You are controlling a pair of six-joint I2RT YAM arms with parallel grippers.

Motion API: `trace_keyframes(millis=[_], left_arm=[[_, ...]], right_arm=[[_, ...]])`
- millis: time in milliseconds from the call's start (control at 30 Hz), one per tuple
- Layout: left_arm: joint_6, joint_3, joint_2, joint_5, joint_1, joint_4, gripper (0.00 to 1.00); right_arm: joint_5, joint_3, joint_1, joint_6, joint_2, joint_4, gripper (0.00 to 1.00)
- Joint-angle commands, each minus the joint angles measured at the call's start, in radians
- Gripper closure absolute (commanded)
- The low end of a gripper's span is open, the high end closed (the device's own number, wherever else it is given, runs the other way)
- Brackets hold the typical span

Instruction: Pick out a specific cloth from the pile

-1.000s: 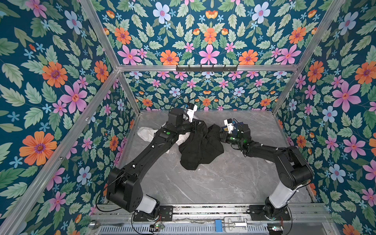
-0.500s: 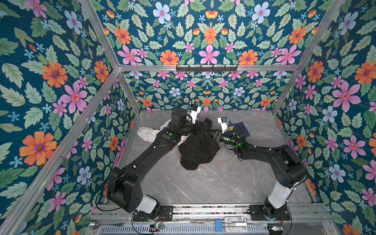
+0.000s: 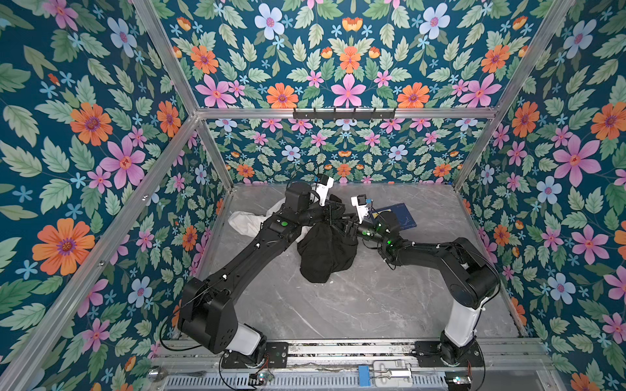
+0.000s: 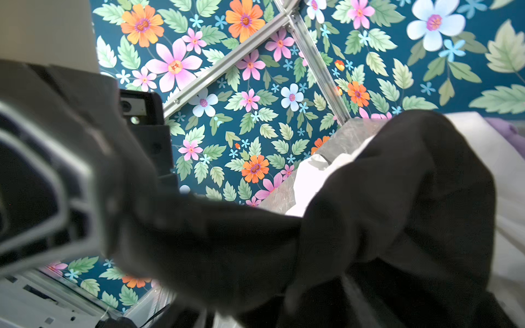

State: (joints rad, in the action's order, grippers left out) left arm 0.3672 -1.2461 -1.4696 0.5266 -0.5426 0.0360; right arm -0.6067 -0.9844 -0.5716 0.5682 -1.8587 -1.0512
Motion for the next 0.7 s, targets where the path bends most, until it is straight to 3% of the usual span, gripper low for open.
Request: trace_keyframes(millis=[0, 200, 300, 333, 533, 667], left_arm=[[0.011, 0.004, 0.001, 0.015, -0.002, -0.047, 1.00], [-0.002, -0.004, 0.009, 0.009, 0.000, -0.030, 1.00], [-0.029, -0.001, 0.023, 0.004, 0.000, -0.021, 0.69], [-0.035, 0.000, 0.031, 0.004, 0.001, -0.018, 0.60], [-0.062, -0.001, 0.076, -0.015, 0.020, -0.002, 0.32], [-0.078, -0.016, 0.133, -0.043, 0.039, 0.007, 0.22]], right_arm=[[0.029, -0.030, -0.004, -0.052, -0.018, 0.005, 0.53], [0.006, -0.062, -0.004, -0.047, 0.006, 0.079, 0.84], [-0.011, -0.079, -0.004, -0.034, 0.039, 0.144, 0.98], [-0.018, -0.090, -0.002, -0.028, 0.047, 0.171, 1.00], [-0.055, -0.138, 0.016, -0.002, 0.098, 0.298, 1.00], [-0.079, -0.204, 0.032, 0.000, 0.137, 0.406, 1.00]])
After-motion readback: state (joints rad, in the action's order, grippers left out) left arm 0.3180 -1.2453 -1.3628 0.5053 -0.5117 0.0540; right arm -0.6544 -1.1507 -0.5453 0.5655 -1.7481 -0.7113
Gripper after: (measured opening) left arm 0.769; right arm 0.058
